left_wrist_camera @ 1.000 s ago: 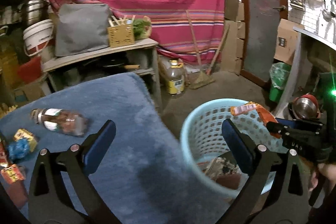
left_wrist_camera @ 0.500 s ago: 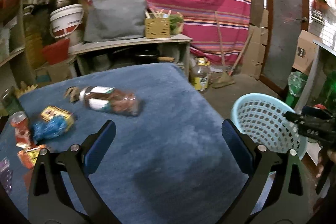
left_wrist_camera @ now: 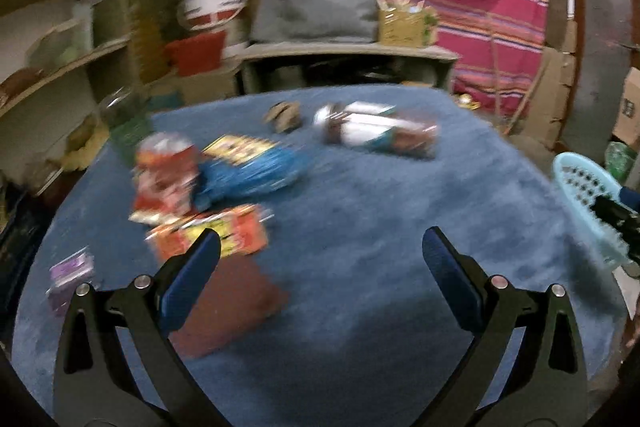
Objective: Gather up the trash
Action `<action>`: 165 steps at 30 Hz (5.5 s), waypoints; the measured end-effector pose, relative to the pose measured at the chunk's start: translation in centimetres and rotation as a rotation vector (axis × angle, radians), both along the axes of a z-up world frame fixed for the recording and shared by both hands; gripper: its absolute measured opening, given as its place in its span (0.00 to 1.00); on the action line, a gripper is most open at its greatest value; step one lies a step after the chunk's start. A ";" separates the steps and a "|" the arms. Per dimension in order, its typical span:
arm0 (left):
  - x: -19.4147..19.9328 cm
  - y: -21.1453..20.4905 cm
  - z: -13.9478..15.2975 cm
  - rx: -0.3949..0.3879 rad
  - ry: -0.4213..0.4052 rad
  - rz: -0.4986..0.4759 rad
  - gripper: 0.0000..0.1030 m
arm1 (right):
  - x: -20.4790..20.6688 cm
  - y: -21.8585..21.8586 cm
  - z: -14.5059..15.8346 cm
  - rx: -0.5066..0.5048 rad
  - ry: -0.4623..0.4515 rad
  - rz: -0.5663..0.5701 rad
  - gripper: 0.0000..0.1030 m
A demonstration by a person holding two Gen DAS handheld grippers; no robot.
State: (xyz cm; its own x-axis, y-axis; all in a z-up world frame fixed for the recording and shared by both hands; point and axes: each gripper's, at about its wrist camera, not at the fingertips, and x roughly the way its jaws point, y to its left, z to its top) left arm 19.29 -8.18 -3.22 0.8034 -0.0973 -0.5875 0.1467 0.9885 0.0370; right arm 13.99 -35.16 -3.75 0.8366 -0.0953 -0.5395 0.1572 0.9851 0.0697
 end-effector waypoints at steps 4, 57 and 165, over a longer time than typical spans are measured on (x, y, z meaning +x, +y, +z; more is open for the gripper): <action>0.2 3.4 -1.3 -0.003 0.041 0.065 0.95 | 0.1 3.5 -1.2 0.002 -0.012 0.040 0.91; 3.0 11.7 -4.2 -0.151 0.234 0.072 0.28 | 2.9 8.1 -3.9 -0.093 0.156 0.050 0.91; -1.1 -26.6 0.5 -0.046 0.027 -0.518 0.18 | -3.4 -17.3 2.9 -0.002 0.070 -0.197 0.80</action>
State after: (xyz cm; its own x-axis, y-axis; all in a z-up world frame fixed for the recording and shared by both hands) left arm 18.21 -34.74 -2.72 0.6277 -0.5041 -0.5932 0.6174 0.7865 -0.0151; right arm 10.63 -52.47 -0.90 0.7617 -0.2551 -0.5956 0.3517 0.9348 0.0494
